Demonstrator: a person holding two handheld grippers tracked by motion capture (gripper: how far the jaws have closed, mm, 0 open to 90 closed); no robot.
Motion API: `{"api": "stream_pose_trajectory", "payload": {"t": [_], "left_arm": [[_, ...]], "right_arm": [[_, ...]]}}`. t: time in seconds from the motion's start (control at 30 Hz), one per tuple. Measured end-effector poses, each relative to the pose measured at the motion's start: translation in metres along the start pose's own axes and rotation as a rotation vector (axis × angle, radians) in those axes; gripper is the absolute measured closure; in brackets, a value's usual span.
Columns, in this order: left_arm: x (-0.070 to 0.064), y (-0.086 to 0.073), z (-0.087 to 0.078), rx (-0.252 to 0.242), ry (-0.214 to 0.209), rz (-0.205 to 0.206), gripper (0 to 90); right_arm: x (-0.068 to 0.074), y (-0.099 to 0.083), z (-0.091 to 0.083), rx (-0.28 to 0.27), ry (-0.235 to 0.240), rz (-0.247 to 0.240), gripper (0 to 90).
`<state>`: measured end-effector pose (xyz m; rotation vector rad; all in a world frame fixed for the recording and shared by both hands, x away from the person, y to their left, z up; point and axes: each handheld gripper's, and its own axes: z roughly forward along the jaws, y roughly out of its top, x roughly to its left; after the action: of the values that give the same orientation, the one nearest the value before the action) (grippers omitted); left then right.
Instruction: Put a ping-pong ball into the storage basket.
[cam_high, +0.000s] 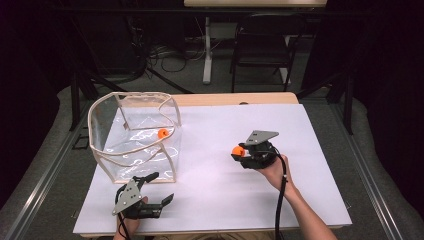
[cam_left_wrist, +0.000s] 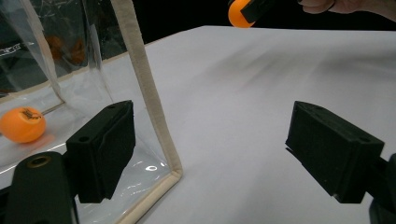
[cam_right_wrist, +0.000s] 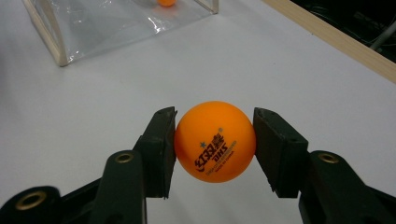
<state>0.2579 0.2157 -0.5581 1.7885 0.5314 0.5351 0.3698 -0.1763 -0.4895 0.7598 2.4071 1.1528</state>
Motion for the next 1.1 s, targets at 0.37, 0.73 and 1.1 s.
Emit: {"api": "stream_pose_trajectory", "payload": {"t": [0.37, 0.73, 1.1], "left_arm": [[0.000, 0.000, -0.001, -0.003, 0.001, -0.001, 15.7], [0.000, 0.000, -0.002, -0.004, 0.001, -0.001, 15.7], [0.000, 0.000, -0.002, -0.004, 0.001, -0.004, 15.7]], "right_arm": [[0.007, 0.014, 0.005, -0.001, 0.021, -0.027, 50.9], [0.014, 0.026, 0.009, -0.006, 0.042, -0.053, 50.9], [0.019, 0.037, 0.008, -0.011, 0.048, -0.080, 50.9]]}}
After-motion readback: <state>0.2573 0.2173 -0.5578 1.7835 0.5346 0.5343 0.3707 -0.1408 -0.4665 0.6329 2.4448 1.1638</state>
